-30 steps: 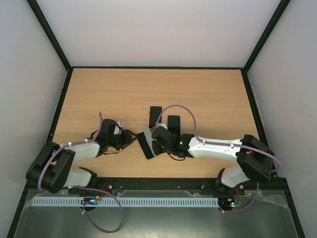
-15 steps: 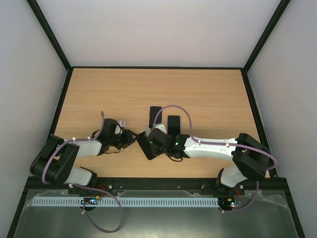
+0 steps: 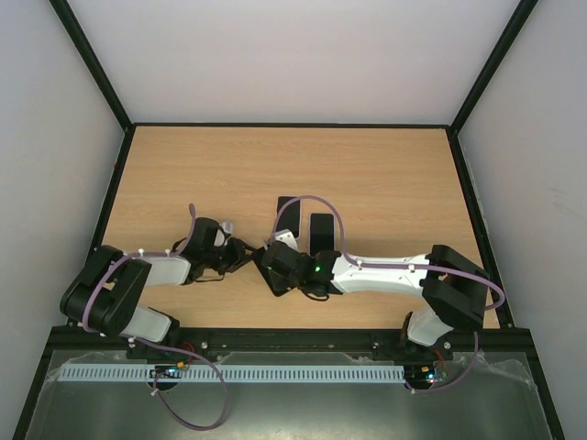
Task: Put the phone into the phone case
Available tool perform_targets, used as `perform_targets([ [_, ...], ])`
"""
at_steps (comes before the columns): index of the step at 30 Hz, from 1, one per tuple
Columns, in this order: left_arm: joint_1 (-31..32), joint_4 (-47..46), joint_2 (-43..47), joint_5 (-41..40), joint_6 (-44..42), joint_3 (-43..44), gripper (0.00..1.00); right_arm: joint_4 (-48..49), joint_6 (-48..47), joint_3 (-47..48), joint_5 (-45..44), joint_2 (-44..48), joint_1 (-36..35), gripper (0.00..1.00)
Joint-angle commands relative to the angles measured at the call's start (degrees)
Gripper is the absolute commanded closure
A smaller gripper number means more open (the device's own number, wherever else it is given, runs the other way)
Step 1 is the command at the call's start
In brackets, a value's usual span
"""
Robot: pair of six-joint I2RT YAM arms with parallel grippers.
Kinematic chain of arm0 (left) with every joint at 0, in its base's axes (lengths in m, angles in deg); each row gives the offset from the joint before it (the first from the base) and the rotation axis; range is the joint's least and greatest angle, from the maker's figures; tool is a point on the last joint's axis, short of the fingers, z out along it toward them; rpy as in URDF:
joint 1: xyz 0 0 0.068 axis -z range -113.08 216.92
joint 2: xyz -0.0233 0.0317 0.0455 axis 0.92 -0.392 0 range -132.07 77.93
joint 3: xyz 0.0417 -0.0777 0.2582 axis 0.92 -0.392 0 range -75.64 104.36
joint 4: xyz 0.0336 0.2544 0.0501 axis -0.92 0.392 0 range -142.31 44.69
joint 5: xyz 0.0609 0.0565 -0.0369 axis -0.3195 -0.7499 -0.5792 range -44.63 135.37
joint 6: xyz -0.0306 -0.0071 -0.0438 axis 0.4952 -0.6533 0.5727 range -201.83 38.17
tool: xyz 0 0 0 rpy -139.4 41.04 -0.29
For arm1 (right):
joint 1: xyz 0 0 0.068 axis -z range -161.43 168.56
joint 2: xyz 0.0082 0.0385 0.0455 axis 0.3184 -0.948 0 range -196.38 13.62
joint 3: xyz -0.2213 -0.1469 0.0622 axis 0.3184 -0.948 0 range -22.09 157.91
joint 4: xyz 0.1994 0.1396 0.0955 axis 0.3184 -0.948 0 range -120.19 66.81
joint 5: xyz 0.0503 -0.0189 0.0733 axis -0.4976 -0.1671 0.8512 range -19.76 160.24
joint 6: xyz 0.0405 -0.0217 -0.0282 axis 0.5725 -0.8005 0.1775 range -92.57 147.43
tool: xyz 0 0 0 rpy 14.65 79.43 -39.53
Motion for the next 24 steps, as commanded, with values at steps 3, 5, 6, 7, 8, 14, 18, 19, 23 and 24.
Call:
perform_targets([
  [3, -0.29, 2.01, 0.40, -1.32, -1.28, 0.35, 0.69, 3.97, 0.79, -1.87, -0.32, -2.14, -0.31, 0.79],
  [5, -0.29, 2.59, 0.91, -1.44, -1.41, 0.40, 0.68, 5.12, 0.88, -2.73, -0.58, -2.06, -0.35, 0.73],
  [6, -0.28, 2.90, 1.19, -1.64, -1.56, 0.44, 0.69, 5.72, 0.95, -3.07, -0.60, -1.88, -0.35, 0.72],
  [7, -0.29, 3.48, 1.55, -1.96, -1.69, 0.51, 0.68, 6.15, 0.90, -3.41, -0.76, -1.67, -0.31, 0.71],
  [8, -0.29, 4.25, 1.91, -2.49, -1.80, 0.64, 0.69, 6.40, 0.94, -3.64, -1.13, -1.59, -0.35, 0.70],
  [14, -0.27, 7.03, 4.60, -4.38, -1.89, 0.67, 0.67, 7.76, -0.04, -5.11, -3.75, -1.01, -0.33, 0.61],
  [18, -0.27, 9.71, 6.74, -5.13, -2.31, 0.80, 0.65, 7.36, -0.29, -5.84, -5.12, 1.21, -0.31, 0.44],
  [19, -0.29, 10.19, 7.44, -5.22, -2.36, 0.72, 0.63, 7.26, -0.27, -6.11, -5.81, 1.77, -0.04, 0.39],
  [23, 0.06, 11.49, 10.79, -5.37, -2.03, 0.15, 0.53, 9.52, -0.36, -8.11, -3.24, 3.27, 1.99, 0.22],
  [24, 0.18, 11.76, 11.73, -5.25, -1.80, -0.09, 0.50, 10.45, -0.32, -8.65, -1.91, 3.23, 2.80, 0.16],
])
